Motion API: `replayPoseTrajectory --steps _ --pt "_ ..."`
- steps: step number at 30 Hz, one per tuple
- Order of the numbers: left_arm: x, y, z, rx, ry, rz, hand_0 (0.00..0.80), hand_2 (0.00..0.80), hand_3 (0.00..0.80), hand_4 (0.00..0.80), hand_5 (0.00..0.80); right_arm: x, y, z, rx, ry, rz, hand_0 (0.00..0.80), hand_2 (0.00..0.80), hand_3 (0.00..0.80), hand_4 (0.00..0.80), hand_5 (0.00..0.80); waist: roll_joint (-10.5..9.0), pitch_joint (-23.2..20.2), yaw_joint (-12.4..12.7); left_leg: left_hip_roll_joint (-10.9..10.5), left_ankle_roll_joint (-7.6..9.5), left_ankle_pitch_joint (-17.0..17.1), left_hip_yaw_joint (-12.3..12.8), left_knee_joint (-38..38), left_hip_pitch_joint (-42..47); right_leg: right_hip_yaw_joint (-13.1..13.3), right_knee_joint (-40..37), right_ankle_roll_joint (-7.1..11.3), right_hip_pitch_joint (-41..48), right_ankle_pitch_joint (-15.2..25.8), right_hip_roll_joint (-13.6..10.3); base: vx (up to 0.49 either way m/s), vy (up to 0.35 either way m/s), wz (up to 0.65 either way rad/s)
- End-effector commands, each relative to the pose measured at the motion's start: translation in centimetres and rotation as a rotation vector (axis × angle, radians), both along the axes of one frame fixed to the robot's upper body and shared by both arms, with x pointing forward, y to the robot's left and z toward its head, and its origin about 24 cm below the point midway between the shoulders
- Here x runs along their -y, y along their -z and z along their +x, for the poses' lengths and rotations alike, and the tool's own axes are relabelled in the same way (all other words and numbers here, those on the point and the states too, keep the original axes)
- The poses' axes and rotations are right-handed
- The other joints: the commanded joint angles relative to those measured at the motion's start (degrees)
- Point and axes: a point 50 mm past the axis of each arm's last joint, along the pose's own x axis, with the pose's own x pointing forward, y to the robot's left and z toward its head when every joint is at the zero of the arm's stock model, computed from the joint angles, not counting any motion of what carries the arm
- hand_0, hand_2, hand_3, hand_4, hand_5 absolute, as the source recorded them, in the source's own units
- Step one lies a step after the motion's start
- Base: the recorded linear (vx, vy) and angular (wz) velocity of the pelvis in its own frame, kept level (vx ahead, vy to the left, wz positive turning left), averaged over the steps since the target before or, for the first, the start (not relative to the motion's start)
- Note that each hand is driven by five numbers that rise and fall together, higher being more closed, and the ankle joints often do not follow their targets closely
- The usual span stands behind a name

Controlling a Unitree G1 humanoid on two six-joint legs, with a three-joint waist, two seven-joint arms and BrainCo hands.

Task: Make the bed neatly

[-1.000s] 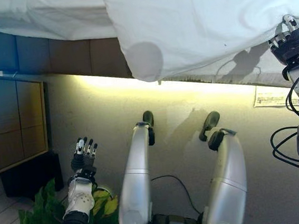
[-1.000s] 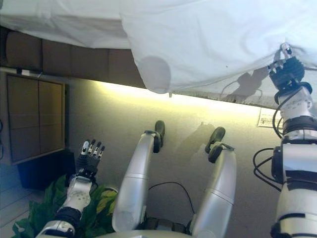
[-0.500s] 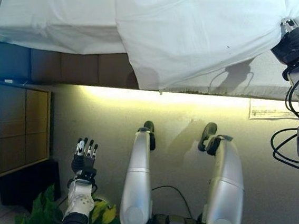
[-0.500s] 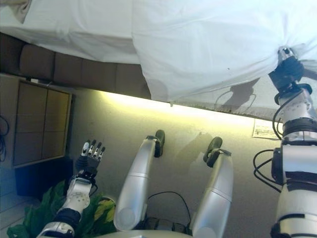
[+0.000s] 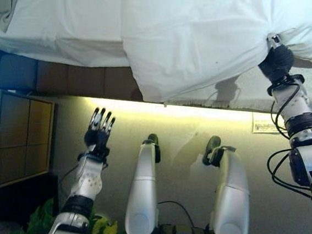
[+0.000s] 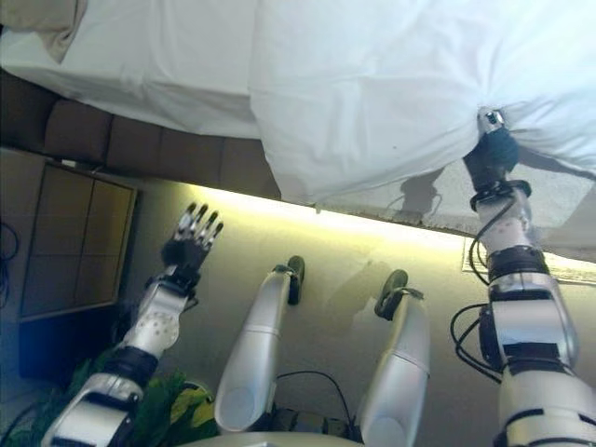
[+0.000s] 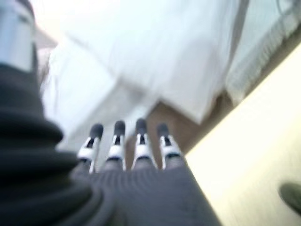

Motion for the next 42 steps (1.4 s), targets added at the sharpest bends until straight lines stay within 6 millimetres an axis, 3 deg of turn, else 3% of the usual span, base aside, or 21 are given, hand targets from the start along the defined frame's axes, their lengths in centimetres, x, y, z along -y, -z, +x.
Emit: replayPoseTrajectory --steps 1,11,15,22,23,32,42 --pt "1.1 -0.2 0.5 -0.029 0.004 0.039 0.000 0.000 0.000 0.000 0.000 -4.1 -3.2 0.6 0.185 -0.173 -0.030 0.800 0.800 0.800 0.800 0.800 -3.77 -1.37 -0.27 0.57 -0.23 5.49 1.26 -6.24 4.10 -0.98 0.05 1.44 6.81 0.10 0.90 -0.009 0.019 -0.08" --pt "5.8 3.3 0.0 -0.257 0.050 -0.171 0.000 0.000 0.000 0.000 0.000 -8.1 -0.7 0.9 0.079 -0.303 -0.043 0.800 0.800 0.800 0.800 0.800 -6.49 -4.20 -1.28 1.26 -0.42 3.88 1.89 -9.86 12.86 -1.60 -6.22 1.79 15.98 0.40 0.46 0.050 0.031 -0.07" --pt "8.1 5.3 -0.7 -0.436 0.111 -0.342 0.000 0.000 0.000 0.000 0.000 -9.4 -0.5 1.1 0.049 -0.336 -0.039 0.800 0.800 0.800 0.800 0.800 -7.34 -4.96 -1.95 2.05 -0.67 3.76 2.33 -11.89 16.44 -1.58 -8.66 2.29 19.24 0.86 0.46 0.076 0.019 -0.01" --pt "11.7 7.0 -1.8 -0.648 0.238 -0.515 0.000 0.000 0.000 0.000 0.000 -11.7 -0.8 1.4 0.030 -0.400 -0.042 0.800 0.800 0.800 0.800 0.800 -8.99 -5.55 -3.48 3.88 -1.53 4.57 2.78 -14.98 19.86 -1.28 -11.79 3.03 21.82 1.99 0.91 0.038 -0.005 -0.10" --pt "12.1 7.0 -1.9 -0.664 0.248 -0.531 0.000 0.000 0.000 0.000 0.000 -12.1 -0.8 1.3 0.034 -0.413 -0.040 0.800 0.800 0.800 0.800 0.800 -9.43 -5.34 -3.72 4.29 -1.35 6.70 3.27 -16.50 19.96 -1.76 -13.36 2.57 21.85 3.87 0.95 -0.054 -0.038 -0.18" --pt "15.1 5.7 -1.4 -0.713 0.294 -0.646 0.000 0.000 0.000 0.000 0.000 -15.8 -1.2 0.7 0.070 -0.520 -0.030 0.800 0.800 0.800 0.800 0.800 -12.68 -4.93 -5.45 6.68 -2.95 8.09 3.68 -19.59 21.25 -1.12 -18.53 3.24 23.15 5.94 3.01 -0.010 -0.064 -0.08" --pt "17.1 1.4 0.7 -0.521 0.360 -0.845 0.000 0.000 0.000 0.000 0.000 -17.5 -0.4 0.1 0.058 -0.600 -0.038 0.800 0.800 0.800 0.800 0.800 -14.37 -5.05 -7.44 7.74 -3.69 7.61 4.08 -19.78 22.14 -0.43 -21.82 3.14 25.10 6.66 4.42 0.027 -0.028 -0.08"
